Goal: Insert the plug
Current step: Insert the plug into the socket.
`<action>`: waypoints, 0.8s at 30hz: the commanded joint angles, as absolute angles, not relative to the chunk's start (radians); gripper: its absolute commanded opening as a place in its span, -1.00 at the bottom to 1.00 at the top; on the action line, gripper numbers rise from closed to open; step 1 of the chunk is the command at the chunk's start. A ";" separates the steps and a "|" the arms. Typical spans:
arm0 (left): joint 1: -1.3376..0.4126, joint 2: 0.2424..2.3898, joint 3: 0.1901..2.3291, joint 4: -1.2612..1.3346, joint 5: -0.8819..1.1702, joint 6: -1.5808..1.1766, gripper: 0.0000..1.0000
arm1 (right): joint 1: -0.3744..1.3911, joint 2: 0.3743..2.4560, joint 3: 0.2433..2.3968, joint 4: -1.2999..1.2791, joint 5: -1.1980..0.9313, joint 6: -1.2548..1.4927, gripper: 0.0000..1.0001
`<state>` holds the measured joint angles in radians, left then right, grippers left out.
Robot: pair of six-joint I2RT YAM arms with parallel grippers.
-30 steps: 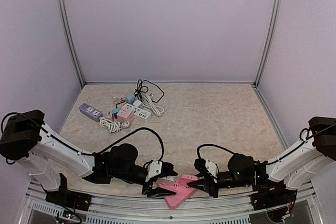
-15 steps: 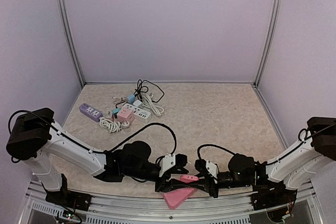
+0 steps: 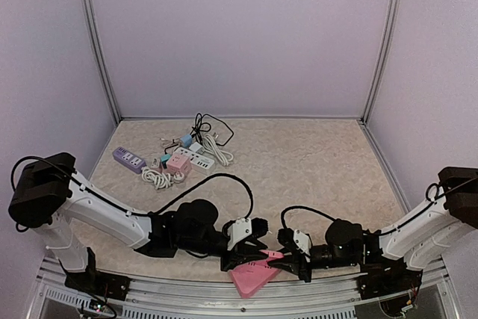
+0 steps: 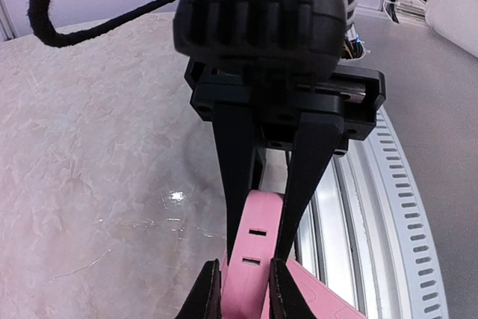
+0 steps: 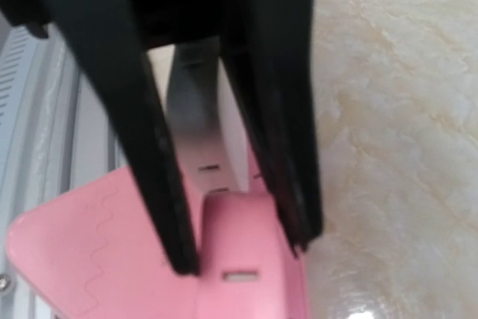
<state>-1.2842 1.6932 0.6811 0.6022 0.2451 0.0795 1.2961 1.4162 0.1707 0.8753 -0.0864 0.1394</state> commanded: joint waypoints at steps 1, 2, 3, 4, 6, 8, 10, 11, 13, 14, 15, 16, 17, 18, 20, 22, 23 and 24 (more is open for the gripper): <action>-1.295 1.709 0.677 0.560 0.253 0.106 -0.72 | 1.303 1.405 0.141 0.770 -0.066 0.138 -1.00; -1.295 1.710 0.676 0.551 0.258 0.109 -0.77 | 1.303 1.403 0.140 0.771 -0.066 0.139 -1.00; -1.295 1.710 0.675 0.542 0.269 0.114 -0.83 | 1.304 1.401 0.140 0.770 -0.064 0.139 -1.00; -1.297 1.709 0.671 0.534 0.285 0.122 -0.90 | 1.303 1.401 0.140 0.770 -0.062 0.140 -1.00; -1.302 1.706 0.664 0.532 0.302 0.147 -1.00 | 1.303 1.397 0.138 0.768 -0.057 0.142 -1.00; -1.310 1.707 0.659 0.535 0.308 0.168 -1.00 | 1.303 1.395 0.137 0.768 -0.051 0.143 -1.00; -1.320 1.711 0.651 0.534 0.324 0.211 -1.00 | 1.304 1.397 0.136 0.762 -0.020 0.148 -1.00; -1.325 1.715 0.646 0.534 0.325 0.236 -1.00 | 1.303 1.398 0.137 0.747 0.017 0.156 -1.00; -1.332 1.725 0.637 0.543 0.312 0.267 -1.00 | 1.303 1.405 0.145 0.701 0.084 0.172 -1.00; -1.334 1.728 0.633 0.547 0.309 0.276 -1.00 | 1.304 1.406 0.142 0.711 0.088 0.177 -1.00; -1.336 1.732 0.631 0.548 0.310 0.284 -1.00 | 1.304 1.408 0.136 0.718 0.087 0.183 -1.00; -1.337 1.733 0.630 0.548 0.311 0.292 -1.00 | 1.304 1.408 0.132 0.720 0.098 0.194 -1.00; -1.339 1.735 0.628 0.546 0.312 0.303 -1.00 | 1.306 1.409 0.127 0.720 0.108 0.204 -1.00; -1.342 1.736 0.625 0.544 0.310 0.320 -1.00 | 1.308 1.412 0.125 0.718 0.117 0.212 -1.00; -1.346 1.744 0.617 0.544 0.304 0.355 -1.00 | 1.327 1.428 0.136 0.696 0.144 0.221 -1.00; -1.347 1.751 0.609 0.550 0.308 0.369 -1.00 | 1.343 1.462 0.141 0.700 0.155 0.238 -1.00; -1.347 1.752 0.610 0.549 0.309 0.370 -1.00 | 1.352 1.479 0.138 0.711 0.156 0.250 -1.00; -1.347 1.752 0.610 0.547 0.310 0.369 -1.00 | 1.362 1.499 0.135 0.726 0.161 0.263 -1.00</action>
<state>-1.3033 1.6997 0.6548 0.6544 0.2592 0.3161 1.3510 1.4094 0.1608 0.8703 -0.0113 0.1524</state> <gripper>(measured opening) 0.160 0.125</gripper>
